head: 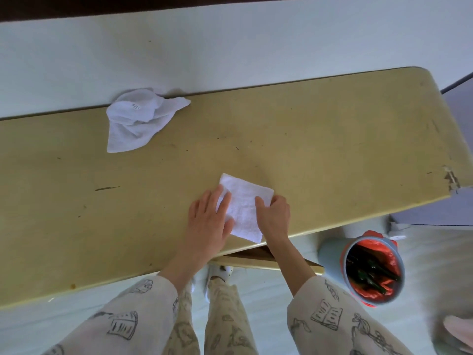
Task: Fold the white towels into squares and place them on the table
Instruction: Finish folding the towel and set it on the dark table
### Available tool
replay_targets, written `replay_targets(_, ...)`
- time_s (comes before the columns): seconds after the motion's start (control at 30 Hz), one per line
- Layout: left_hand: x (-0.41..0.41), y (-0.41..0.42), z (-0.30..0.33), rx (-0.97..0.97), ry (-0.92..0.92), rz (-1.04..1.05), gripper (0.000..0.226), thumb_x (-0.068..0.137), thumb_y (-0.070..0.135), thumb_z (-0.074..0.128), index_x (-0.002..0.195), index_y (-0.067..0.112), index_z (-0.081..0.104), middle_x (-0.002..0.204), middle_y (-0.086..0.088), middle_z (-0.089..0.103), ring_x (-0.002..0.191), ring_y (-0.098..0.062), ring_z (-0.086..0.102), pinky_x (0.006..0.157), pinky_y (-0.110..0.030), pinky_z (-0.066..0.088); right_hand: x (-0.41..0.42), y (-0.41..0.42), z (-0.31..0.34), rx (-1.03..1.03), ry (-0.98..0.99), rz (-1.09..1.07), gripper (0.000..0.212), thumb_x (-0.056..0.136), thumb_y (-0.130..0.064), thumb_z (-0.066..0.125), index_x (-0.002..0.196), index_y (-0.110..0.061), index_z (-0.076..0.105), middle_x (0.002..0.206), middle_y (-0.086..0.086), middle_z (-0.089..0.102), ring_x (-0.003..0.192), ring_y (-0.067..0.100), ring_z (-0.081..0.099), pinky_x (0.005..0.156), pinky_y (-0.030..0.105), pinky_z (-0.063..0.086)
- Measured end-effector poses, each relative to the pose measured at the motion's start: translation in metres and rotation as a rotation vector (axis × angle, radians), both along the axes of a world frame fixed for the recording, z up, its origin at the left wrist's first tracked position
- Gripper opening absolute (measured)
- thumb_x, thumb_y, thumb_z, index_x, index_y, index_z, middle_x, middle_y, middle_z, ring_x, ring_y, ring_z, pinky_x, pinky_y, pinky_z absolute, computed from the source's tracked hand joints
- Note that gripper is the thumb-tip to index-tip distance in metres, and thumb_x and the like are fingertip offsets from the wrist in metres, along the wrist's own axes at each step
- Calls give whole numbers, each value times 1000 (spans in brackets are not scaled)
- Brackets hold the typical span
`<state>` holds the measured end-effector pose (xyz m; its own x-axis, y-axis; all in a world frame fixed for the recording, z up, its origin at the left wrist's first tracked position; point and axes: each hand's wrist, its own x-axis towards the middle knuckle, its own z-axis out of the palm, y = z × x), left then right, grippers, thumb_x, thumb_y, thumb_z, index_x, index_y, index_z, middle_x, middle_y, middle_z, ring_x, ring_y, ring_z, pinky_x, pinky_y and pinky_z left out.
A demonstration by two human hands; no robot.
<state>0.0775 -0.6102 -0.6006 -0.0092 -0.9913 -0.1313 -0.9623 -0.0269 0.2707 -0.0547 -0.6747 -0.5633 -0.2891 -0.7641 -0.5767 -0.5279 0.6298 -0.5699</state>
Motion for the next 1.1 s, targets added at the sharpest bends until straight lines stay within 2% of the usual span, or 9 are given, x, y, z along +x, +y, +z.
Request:
replay_targets(0.07,-3,15,0,14,10,32,60,78,35,65,132,17,43,139,-5,43,123,-27,40,93,-45,43,6,2,-1,61,-71,-66,43,89,-25,56,123,-1,44,120,11,49,105,28,53,91,39,47)
replay_targets(0.13,-3,28,2,44,-8,65,55,82,41,49,132,19,44,139,-3,41,123,-25,38,94,-44,43,9,4,-4,103,-119,-122,31,87,-23,57,108,-2,47,106,10,49,89,26,54,75,37,49)
replay_targets(0.2,-3,36,5,95,-10,96,56,81,43,37,132,20,44,139,-1,39,124,-24,37,95,-43,42,10,5,-4,146,-203,-192,17,85,-19,57,92,-9,45,89,8,44,70,21,42,56,26,37)
replay_targets(0.27,-1,41,8,128,15,114,56,81,42,36,132,21,43,139,-1,41,125,-23,35,95,-44,43,10,4,0,223,-317,-255,13,84,-15,58,87,-7,49,81,8,40,71,20,38,55,26,30)
replay_targets(0.43,5,49,15,194,140,132,57,81,37,31,135,23,39,144,-2,41,134,-23,33,102,-45,38,3,2,21,342,-386,-140,23,85,-12,61,67,-7,48,62,1,43,48,13,41,39,19,31)
replay_targets(0.5,7,50,21,217,200,145,60,83,37,23,141,24,34,151,2,26,141,-20,20,112,-40,23,2,1,27,331,-379,-79,23,85,-9,62,66,-9,48,61,0,43,48,10,41,38,18,31)
replay_targets(0.6,13,49,27,277,278,189,50,95,30,29,145,24,24,155,7,11,144,-13,5,115,-32,9,9,4,33,235,-236,126,12,85,-13,63,81,-5,55,69,-1,49,65,15,48,52,22,35)
replay_targets(0.77,33,59,49,330,595,509,41,97,20,41,137,14,39,143,-2,38,132,-20,35,107,-28,27,31,13,58,-10,-29,585,21,88,-22,59,100,-6,57,84,2,55,77,19,49,58,25,33)
replay_targets(1.1,115,201,126,19,598,829,32,95,19,49,126,15,53,129,-4,54,118,-17,51,93,-17,32,138,89,139,-354,57,1286,17,91,-24,51,102,-13,57,82,2,58,73,22,51,62,29,35)
